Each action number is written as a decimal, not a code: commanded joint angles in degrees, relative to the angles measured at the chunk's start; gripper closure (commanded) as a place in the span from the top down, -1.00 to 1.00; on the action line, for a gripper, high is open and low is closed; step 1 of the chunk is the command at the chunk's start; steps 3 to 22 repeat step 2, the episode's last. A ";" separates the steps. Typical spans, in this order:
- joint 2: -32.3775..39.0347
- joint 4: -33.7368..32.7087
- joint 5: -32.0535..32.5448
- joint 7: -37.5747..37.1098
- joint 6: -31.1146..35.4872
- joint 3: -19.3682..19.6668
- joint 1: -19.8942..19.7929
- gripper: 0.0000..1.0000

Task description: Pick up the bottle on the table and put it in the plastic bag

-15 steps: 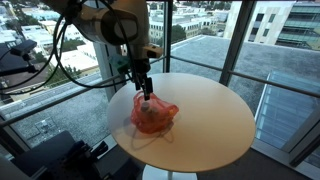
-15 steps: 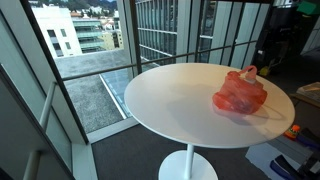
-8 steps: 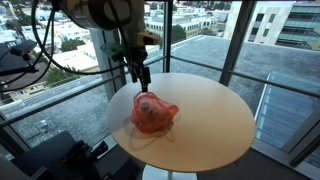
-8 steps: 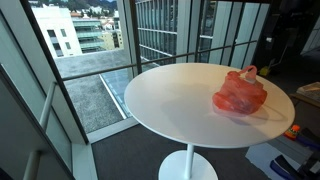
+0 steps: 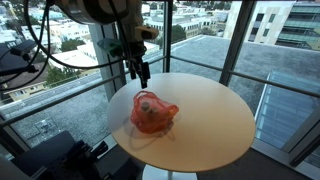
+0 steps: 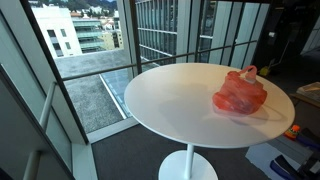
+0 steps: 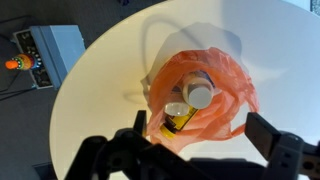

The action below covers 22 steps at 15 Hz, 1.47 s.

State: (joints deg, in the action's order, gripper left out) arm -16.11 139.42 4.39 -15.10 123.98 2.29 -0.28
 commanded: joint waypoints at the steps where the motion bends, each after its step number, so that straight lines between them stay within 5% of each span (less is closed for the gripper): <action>1: 0.07 -0.07 -0.38 0.32 -0.08 -1.15 -1.17 1.00; 22: 0.10 -0.07 -0.38 0.32 -0.08 -1.18 -1.16 1.00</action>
